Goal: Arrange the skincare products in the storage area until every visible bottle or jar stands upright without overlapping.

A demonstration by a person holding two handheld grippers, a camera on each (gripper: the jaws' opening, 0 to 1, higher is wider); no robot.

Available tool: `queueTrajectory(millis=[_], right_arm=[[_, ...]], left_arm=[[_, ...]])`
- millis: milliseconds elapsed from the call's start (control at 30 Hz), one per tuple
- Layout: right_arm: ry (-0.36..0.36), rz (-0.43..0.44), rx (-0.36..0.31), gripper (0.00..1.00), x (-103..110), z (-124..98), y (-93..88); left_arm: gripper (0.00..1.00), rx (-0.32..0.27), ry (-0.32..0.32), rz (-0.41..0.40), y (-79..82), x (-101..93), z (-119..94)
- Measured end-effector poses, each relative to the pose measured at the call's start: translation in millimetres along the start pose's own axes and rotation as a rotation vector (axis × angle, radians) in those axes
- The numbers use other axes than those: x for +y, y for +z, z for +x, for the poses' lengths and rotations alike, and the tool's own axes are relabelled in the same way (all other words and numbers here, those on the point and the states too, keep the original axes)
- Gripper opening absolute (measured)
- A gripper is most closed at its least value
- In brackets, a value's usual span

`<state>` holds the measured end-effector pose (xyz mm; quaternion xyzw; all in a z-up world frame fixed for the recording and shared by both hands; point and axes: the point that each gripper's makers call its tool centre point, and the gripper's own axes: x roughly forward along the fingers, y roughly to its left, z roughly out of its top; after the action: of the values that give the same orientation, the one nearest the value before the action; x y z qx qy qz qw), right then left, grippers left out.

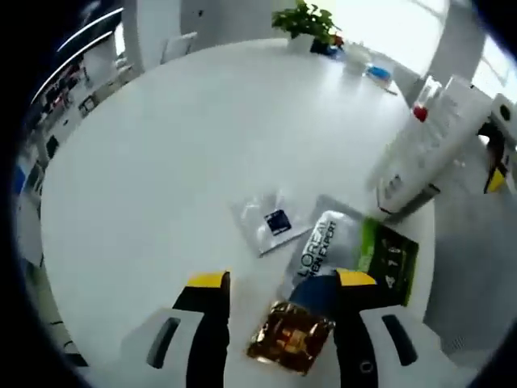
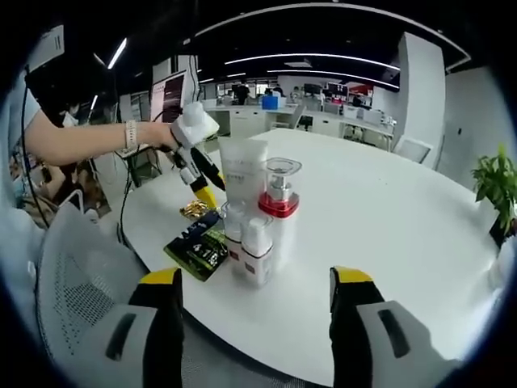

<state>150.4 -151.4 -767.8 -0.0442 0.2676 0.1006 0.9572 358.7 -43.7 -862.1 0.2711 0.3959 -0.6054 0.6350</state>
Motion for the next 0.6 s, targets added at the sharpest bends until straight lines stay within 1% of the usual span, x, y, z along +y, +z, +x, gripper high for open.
queueTrajectory(millis=[67,167,200,233,267,367,433,500,533,600], right_arm=[[0.001,0.000,0.003,0.75,0.0,0.6,-0.8],[0.000,0.000,0.009,0.75,-0.4,1.5,-2.3],[0.002,0.002,0.011,0.75,-0.2,1.7,-2.6],[0.004,0.002,0.011,0.75,-0.1,1.9,-2.7],[0.005,0.001,0.012,0.75,-0.3,2.3,-2.7],[0.003,0.001,0.016,0.74,-3.1,3.7,-2.9],[0.002,0.002,0.014,0.74,-4.4,4.1,-1.8],[0.003,0.002,0.011,0.74,-6.6,5.0,-1.0],[0.004,0.002,0.010,0.74,-6.8,5.2,-0.6],[0.001,0.004,0.007,0.74,-7.7,5.5,0.5]], left_arm=[[0.48,0.010,-0.008,-0.023,4.0,-2.4,5.8],[0.48,0.013,0.006,-0.041,8.9,-0.2,14.5],[0.49,0.016,0.020,-0.046,10.4,1.5,17.9],[0.48,0.013,0.034,-0.041,12.4,0.3,16.9],[0.48,-0.002,0.063,-0.018,16.7,2.5,18.1],[0.47,-0.009,0.057,-0.060,20.2,-0.4,24.9],[0.47,0.003,0.062,-0.068,20.1,-1.3,29.5],[0.44,0.011,0.065,-0.081,20.6,-2.8,32.5],[0.41,0.004,0.074,-0.107,22.0,-2.1,33.7],[0.39,-0.005,0.092,-0.110,24.6,-0.8,35.4]])
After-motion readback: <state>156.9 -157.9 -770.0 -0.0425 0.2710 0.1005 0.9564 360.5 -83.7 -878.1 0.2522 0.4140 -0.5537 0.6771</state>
